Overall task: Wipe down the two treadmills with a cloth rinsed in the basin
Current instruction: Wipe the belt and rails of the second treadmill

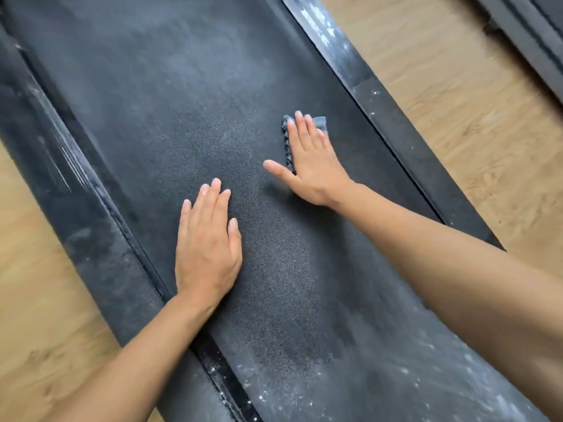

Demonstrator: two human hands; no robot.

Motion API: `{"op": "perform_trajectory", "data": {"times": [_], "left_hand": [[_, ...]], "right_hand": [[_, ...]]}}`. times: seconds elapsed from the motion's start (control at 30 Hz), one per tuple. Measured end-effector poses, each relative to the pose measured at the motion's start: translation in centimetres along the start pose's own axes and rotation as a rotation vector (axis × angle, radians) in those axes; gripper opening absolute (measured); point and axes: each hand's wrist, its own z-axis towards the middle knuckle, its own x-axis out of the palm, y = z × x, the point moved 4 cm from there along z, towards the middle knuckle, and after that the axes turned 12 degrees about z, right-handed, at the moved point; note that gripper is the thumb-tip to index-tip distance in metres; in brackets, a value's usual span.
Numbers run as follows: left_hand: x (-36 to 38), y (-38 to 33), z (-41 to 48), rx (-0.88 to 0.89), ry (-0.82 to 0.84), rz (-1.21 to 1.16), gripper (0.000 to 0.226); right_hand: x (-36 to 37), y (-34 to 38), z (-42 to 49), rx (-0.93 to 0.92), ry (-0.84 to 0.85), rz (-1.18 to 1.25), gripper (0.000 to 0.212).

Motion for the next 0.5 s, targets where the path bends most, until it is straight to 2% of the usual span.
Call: {"op": "perform_trajectory", "data": {"times": [0.1, 0.2, 0.23, 0.3, 0.37, 0.4, 0.5], "left_hand": [[-1.3, 0.7, -0.2, -0.017, -0.015, -0.121, 0.050], [-4.5, 3.3, -0.5, -0.118, -0.087, -0.304, 0.043], [-5.6, 4.7, -0.8, -0.138, -0.140, -0.290, 0.041], [-6.6, 7.5, -1.5, -0.169, -0.193, -0.136, 0.043], [-5.6, 9.5, -2.2, -0.248, -0.134, 0.005, 0.051], [-4.8, 9.9, -2.5, -0.276, -0.084, 0.051, 0.056], [-3.1, 10.1, -2.9, -0.262, 0.004, 0.126, 0.066]], "right_hand": [[0.0, 0.7, -0.6, -0.050, 0.038, 0.010, 0.092], [0.0, -0.1, -5.7, -0.164, 0.059, -0.023, 0.068], [0.1, -0.1, -7.8, -0.207, 0.058, -0.002, 0.062], [0.4, -0.5, -11.3, -0.250, 0.029, 0.056, 0.066], [-0.1, -1.3, -12.6, -0.176, -0.049, 0.044, 0.071], [-0.5, -1.5, -12.4, -0.111, -0.076, 0.027, 0.067], [-1.6, -1.3, -10.3, 0.051, 0.017, 0.151, 0.030]]}}
